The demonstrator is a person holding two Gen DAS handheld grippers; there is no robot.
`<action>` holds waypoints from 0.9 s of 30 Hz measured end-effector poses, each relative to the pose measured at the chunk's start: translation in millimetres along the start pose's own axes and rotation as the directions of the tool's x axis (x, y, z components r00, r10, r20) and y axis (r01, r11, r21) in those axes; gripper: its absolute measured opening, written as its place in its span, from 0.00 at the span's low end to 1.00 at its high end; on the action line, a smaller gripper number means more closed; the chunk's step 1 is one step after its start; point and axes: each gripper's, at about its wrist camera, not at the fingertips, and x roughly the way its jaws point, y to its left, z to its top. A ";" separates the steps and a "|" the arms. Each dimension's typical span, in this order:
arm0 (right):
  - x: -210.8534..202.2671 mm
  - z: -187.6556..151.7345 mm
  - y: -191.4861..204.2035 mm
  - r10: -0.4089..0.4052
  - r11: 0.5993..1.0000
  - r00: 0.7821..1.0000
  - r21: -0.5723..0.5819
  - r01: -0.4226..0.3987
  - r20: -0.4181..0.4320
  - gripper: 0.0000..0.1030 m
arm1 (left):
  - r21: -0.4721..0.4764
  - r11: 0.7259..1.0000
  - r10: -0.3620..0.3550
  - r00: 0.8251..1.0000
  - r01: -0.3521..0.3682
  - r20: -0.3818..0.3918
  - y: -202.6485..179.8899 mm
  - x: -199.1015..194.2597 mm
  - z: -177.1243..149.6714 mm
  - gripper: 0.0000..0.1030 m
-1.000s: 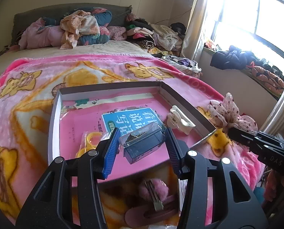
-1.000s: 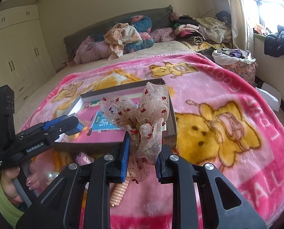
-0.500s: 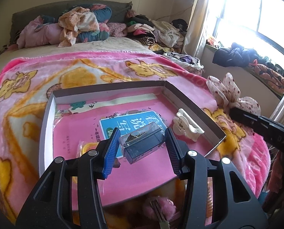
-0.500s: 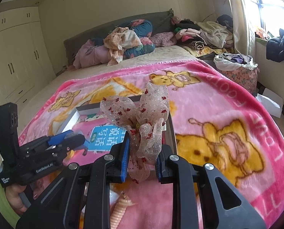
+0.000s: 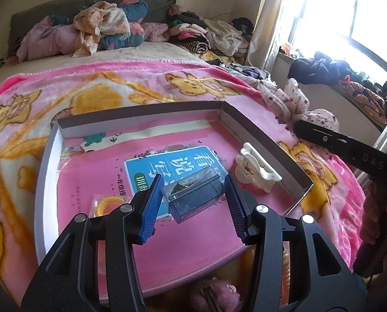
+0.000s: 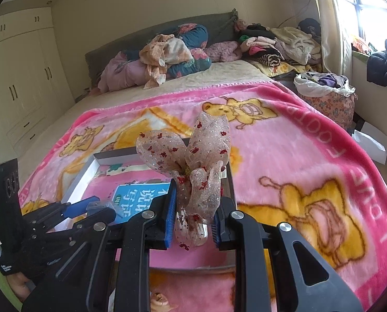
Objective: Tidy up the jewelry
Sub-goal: 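Lift both held items and carry them over the pink box, then open the right tool to drop the bow in the box while the left tool releases the blue case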
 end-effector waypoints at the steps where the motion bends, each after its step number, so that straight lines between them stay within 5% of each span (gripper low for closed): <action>1: 2.8 -0.4 -0.4 -0.001 1.000 1.000 -0.001 0.001 -0.004 0.21 | -0.001 1.000 -0.002 1.000 0.002 -0.005 0.0 1.5 0.2 0.38; 17: 37.8 -16.6 -3.4 -0.003 1.000 0.996 -0.028 0.001 -0.084 0.21 | -0.011 1.000 -0.018 0.995 0.017 -0.095 -2.3 19.8 -3.0 0.38; 27: 39.0 -22.9 -4.0 0.004 1.000 0.996 -0.022 -0.006 -0.094 0.33 | -0.006 1.000 -0.008 0.993 0.007 -0.115 -3.6 24.5 -6.2 0.38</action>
